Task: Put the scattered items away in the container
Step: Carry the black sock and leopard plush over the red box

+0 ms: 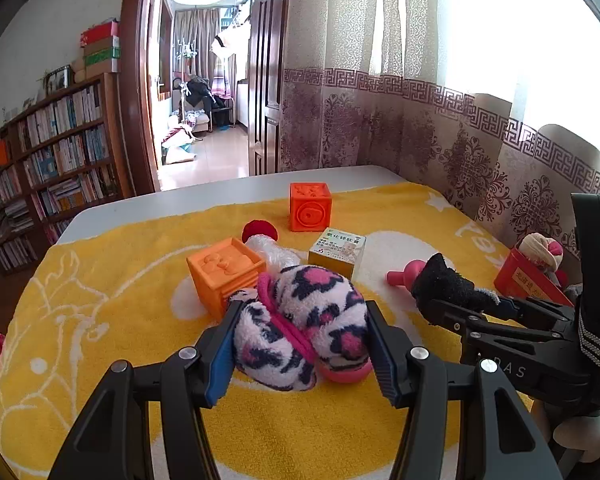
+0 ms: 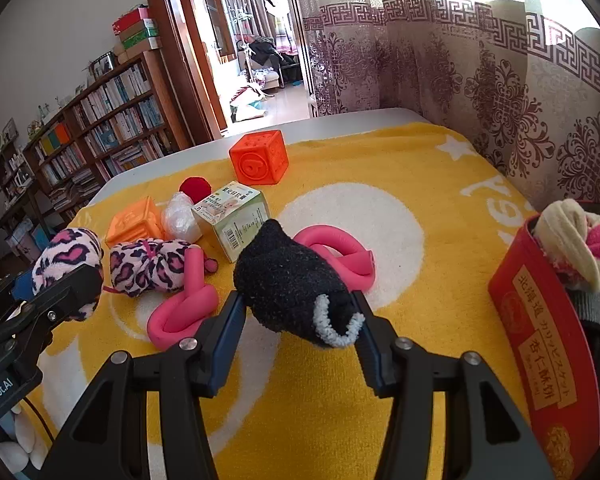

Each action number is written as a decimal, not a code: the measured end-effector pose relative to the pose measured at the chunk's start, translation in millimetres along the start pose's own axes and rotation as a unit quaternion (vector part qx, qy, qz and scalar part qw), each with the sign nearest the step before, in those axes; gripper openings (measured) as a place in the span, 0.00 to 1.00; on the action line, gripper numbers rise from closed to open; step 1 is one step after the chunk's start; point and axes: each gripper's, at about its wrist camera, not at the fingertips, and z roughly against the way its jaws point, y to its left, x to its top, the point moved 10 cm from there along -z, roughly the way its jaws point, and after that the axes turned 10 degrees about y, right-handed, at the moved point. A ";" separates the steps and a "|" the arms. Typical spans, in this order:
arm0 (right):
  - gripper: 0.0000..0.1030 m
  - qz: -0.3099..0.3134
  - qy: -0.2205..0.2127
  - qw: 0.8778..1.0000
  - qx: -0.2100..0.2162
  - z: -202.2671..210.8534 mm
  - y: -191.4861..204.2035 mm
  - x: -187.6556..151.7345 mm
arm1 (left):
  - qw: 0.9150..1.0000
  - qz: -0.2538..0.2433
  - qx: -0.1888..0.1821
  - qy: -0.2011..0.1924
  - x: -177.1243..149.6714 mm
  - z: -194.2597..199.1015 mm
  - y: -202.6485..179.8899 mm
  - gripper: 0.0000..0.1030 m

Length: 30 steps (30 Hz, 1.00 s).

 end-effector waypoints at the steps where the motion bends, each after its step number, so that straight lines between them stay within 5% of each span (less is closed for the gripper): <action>1: 0.55 -0.002 -0.002 1.000 -0.001 1.0 -1.5 -0.1 | 1.000 -0.002 0.000 -0.001 0.1 0.6 -1.2 0.58; 11: 0.55 -0.038 -0.026 0.999 -0.010 20.0 -23.7 6.1 | 1.000 -0.017 -0.006 -0.014 1.9 10.3 -14.1 0.58; 30: 0.55 -0.112 -0.105 0.987 -0.046 146.5 -108.2 -30.7 | 0.996 -0.069 -0.045 -0.016 -0.5 21.3 -70.4 0.58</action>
